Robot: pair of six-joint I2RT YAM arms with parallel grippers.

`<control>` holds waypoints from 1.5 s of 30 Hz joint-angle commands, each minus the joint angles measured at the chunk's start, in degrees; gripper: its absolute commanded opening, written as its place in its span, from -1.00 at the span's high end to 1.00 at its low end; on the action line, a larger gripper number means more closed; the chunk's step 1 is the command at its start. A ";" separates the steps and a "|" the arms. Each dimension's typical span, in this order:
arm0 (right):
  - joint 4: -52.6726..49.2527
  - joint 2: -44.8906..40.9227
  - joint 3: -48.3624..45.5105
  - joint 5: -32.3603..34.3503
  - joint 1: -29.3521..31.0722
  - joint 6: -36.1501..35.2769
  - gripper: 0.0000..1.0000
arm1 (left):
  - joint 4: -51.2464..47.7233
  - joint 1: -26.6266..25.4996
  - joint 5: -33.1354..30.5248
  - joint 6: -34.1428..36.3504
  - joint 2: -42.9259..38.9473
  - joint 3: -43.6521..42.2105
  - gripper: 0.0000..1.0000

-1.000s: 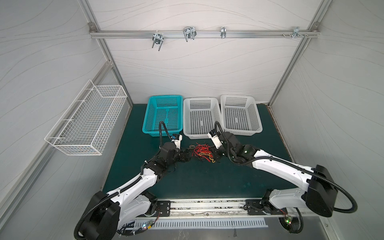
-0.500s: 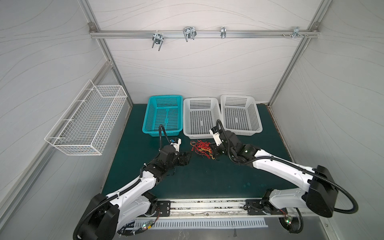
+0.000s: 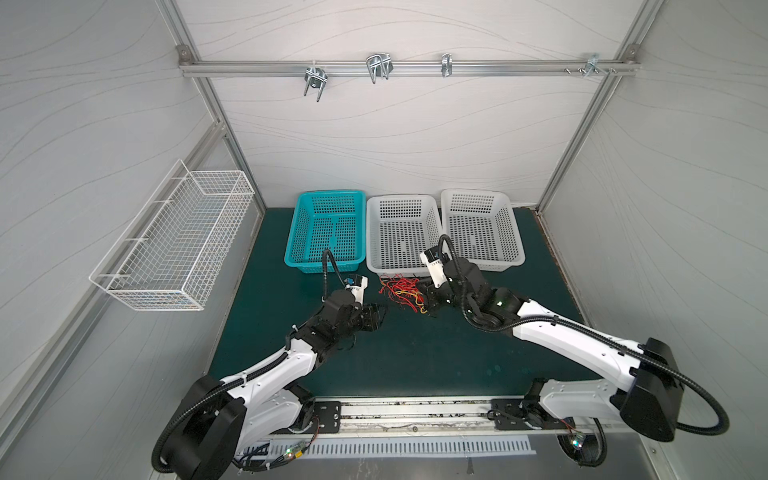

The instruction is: Untangle the cables

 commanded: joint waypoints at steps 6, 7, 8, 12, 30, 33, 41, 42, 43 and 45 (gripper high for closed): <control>4.59 -1.65 1.38 -1.59 1.39 1.11 1.00 | 8.80 -0.34 -0.50 -3.23 4.25 2.66 0.09; 4.90 -1.62 1.38 -1.96 1.47 1.24 1.00 | 9.12 -0.30 -0.52 -3.32 4.59 2.74 0.14; 5.14 -1.61 1.38 -2.36 1.48 1.40 1.00 | 9.35 -0.29 -0.41 -3.33 4.99 2.89 0.20; 5.58 -1.30 1.25 -2.58 1.57 2.10 1.00 | 8.65 -0.30 0.47 -3.03 5.97 4.02 0.54; -3.81 1.24 -4.89 7.70 -1.87 12.04 1.00 | -8.83 -0.31 -0.03 2.09 1.59 11.81 1.00; -3.23 2.05 -8.69 5.55 -4.63 15.67 1.00 | -13.09 -0.30 -1.25 3.29 -0.60 15.02 1.00; -6.77 3.53 -13.51 8.99 -9.21 21.43 1.00 | -18.94 -0.27 -6.62 3.86 -4.96 20.84 1.00; -6.79 3.49 -14.19 8.88 -10.10 21.94 1.00 | -19.99 -0.33 -7.51 4.04 -5.29 21.57 1.00; -6.94 3.27 -14.86 8.84 -11.05 22.46 1.00 | -21.15 -0.35 -8.78 4.22 -5.72 22.33 1.00; -7.55 3.07 -15.95 9.03 -12.69 23.51 1.00 | -23.88 -0.29 -11.44 4.57 -6.52 23.83 1.00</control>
